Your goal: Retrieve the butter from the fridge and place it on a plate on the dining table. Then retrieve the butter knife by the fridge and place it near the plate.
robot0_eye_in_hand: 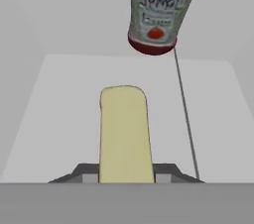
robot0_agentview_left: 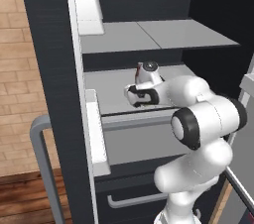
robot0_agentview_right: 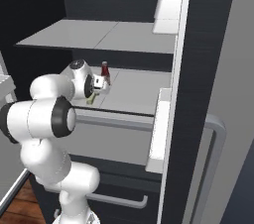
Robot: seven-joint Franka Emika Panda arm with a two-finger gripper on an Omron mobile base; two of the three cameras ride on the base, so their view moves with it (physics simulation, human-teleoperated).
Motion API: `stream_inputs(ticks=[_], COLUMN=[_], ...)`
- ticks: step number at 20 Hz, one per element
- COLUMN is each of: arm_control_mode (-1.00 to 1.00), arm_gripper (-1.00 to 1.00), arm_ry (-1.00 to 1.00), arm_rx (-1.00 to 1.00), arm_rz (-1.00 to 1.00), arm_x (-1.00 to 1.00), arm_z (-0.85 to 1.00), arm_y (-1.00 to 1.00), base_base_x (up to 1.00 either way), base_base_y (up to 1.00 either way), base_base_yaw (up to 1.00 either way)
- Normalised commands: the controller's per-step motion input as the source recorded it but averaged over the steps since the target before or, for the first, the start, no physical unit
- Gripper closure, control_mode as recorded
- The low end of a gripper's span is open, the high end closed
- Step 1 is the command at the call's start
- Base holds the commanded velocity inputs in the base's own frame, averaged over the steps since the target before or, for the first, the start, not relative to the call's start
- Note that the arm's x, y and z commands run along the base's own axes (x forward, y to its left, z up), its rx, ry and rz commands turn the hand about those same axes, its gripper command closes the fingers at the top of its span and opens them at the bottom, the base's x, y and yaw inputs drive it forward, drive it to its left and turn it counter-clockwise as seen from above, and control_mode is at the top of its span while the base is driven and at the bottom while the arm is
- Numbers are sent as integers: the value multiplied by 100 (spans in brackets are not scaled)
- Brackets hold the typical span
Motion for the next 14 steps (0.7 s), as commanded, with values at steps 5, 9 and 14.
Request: stream_inputs(ticks=[5, 9, 14], arm_control_mode=[-100, -100, -100], arm_gripper=[100, 100, 100], arm_ry=[-3, 4, 21], arm_rx=[0, 0, 0], arm_rz=[0, 0, 0], arm_x=[-87, -77, -66], arm_z=[37, 95, 77], arm_y=[0, 0, -2], base_base_x=[0, 0, 0], base_base_y=[0, 0, 0], base_base_yaw=[0, 0, 0])
